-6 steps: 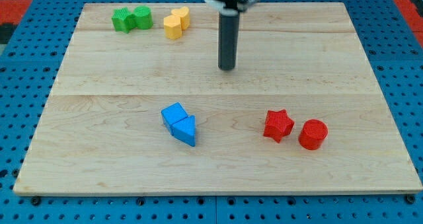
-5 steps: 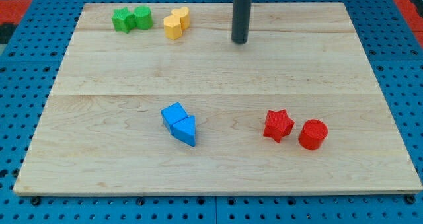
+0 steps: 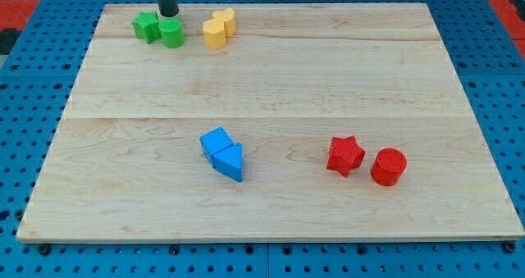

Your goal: Place the green circle to the bottom right of green star

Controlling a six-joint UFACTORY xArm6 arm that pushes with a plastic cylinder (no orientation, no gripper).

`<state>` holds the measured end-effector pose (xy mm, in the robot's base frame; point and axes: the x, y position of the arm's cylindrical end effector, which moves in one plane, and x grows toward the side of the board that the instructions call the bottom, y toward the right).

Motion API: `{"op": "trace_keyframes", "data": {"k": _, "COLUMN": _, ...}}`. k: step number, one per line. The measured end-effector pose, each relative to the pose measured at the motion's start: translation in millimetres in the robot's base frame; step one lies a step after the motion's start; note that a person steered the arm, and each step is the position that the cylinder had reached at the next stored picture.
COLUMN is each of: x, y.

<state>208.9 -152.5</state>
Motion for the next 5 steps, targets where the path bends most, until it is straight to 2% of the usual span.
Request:
{"op": "trace_keyframes", "data": {"k": 1, "x": 29, "y": 32}}
{"op": "trace_keyframes", "data": {"k": 2, "x": 69, "y": 12}}
{"op": "trace_keyframes", "data": {"k": 3, "x": 119, "y": 19}}
{"op": "trace_keyframes", "data": {"k": 4, "x": 141, "y": 6}}
{"op": "trace_keyframes", "data": {"k": 5, "x": 117, "y": -3}}
